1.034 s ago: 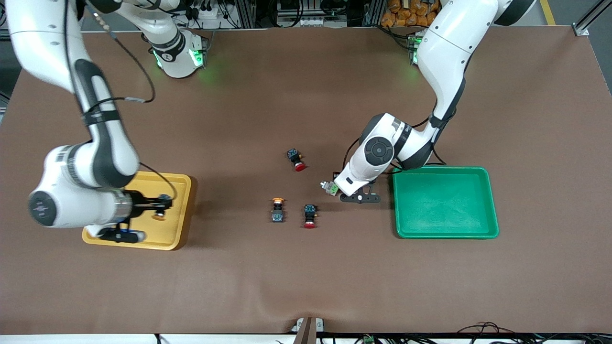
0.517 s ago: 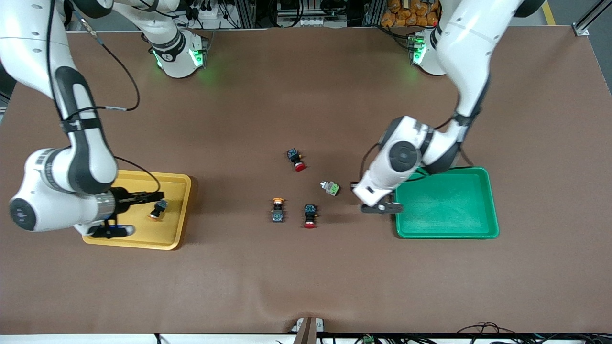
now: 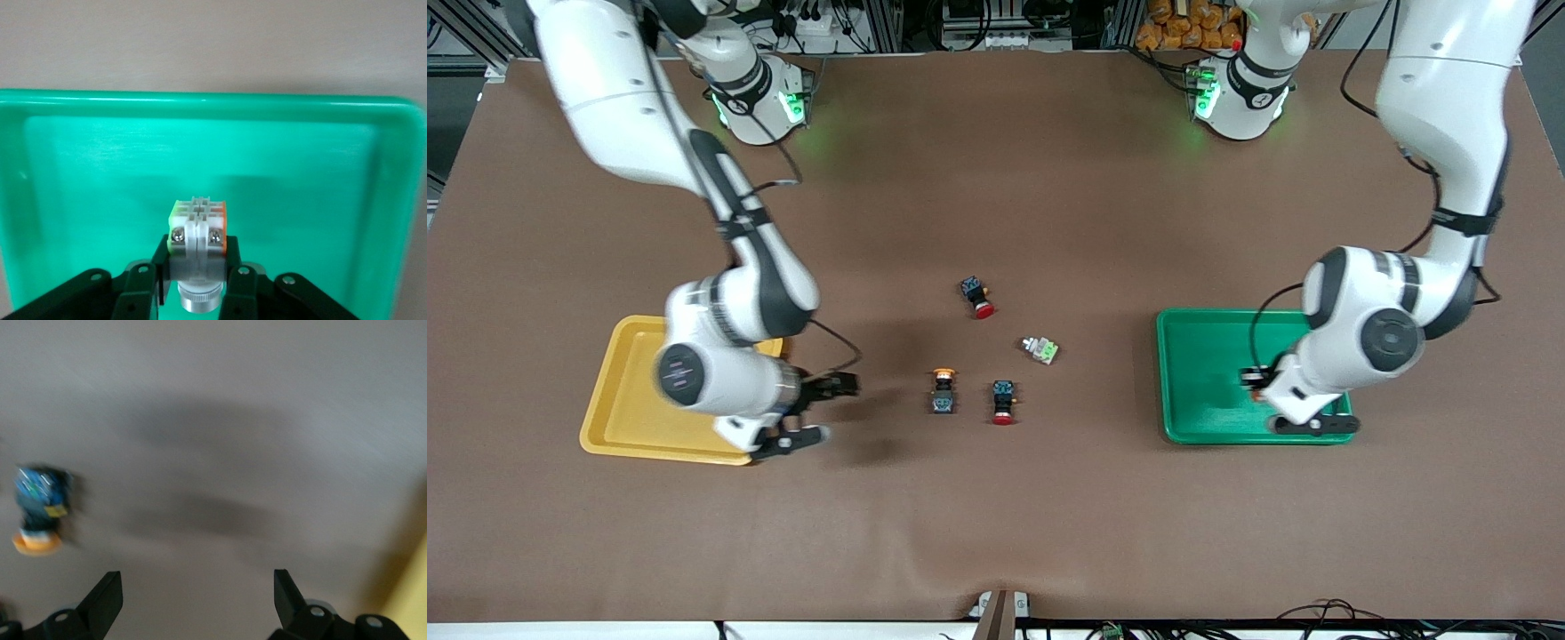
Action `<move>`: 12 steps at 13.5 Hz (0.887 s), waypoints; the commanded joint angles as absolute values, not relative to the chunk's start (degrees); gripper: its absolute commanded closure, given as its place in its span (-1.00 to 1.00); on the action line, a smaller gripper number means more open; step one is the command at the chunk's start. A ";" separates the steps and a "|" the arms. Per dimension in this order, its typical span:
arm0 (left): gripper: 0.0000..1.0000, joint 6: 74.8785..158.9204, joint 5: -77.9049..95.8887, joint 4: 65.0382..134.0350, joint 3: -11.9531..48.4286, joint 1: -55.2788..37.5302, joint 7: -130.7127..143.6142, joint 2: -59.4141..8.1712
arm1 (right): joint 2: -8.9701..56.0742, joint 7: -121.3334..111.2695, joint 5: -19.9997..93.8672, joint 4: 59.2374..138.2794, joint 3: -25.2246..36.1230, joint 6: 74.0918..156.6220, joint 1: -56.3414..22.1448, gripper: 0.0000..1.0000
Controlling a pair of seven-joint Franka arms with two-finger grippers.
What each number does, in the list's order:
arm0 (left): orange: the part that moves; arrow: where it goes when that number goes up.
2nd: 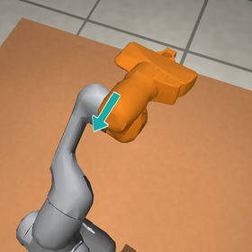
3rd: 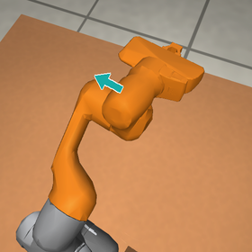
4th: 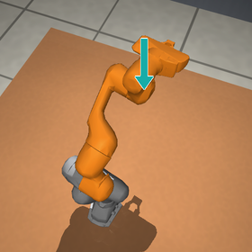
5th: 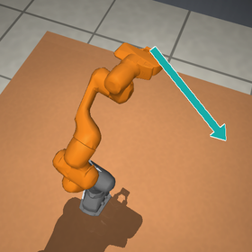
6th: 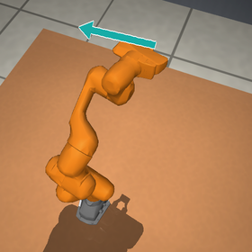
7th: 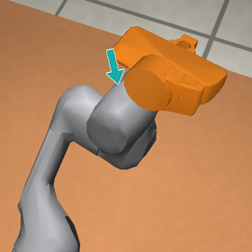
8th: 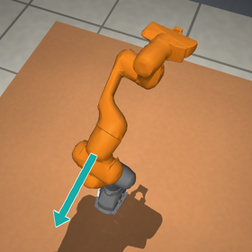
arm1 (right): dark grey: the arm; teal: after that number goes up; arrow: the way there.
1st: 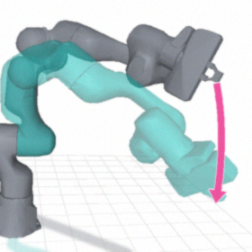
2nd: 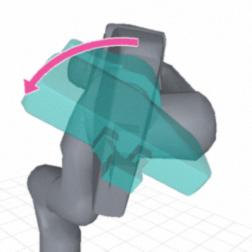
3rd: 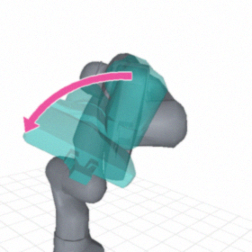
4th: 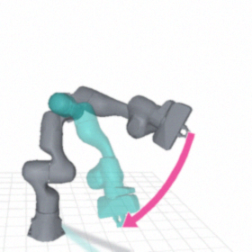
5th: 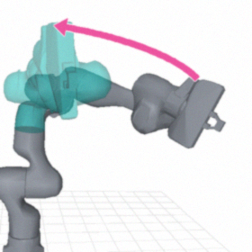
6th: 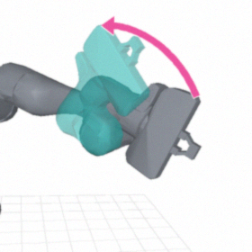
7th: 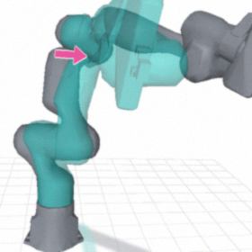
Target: Place green and yellow buttons in trays
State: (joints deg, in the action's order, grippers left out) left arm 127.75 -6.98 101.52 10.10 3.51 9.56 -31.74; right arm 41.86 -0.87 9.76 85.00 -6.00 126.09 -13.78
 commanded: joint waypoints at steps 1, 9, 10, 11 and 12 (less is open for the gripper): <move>0.30 127.62 -8.35 101.87 10.72 6.23 7.12 -32.60 | 44.90 4.72 9.40 83.32 -5.63 133.04 -17.91 -1.00; -1.00 126.04 -8.26 101.16 14.23 1.69 18.57 -29.80 | 49.04 21.00 9.05 83.49 -5.54 142.37 -27.77 -1.00; -1.00 125.51 -8.26 100.90 14.93 -0.77 25.16 -29.79 | 49.74 21.01 8.97 83.58 -5.45 143.60 -27.86 -1.00; -1.00 125.42 -8.26 100.64 14.94 -3.84 31.31 -29.88 | 50.01 21.01 8.96 83.67 -5.45 144.05 -27.77 -1.00; -1.00 125.42 -7.65 99.94 14.94 -6.74 37.21 -30.32 | 50.01 21.01 9.14 83.67 -5.45 143.97 -27.60 -0.27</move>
State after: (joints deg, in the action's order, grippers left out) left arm 126.72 -7.07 100.52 15.30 -2.12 27.82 -30.83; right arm 49.28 19.83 9.77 84.65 -5.86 143.66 -27.66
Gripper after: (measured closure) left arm 0.000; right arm 0.000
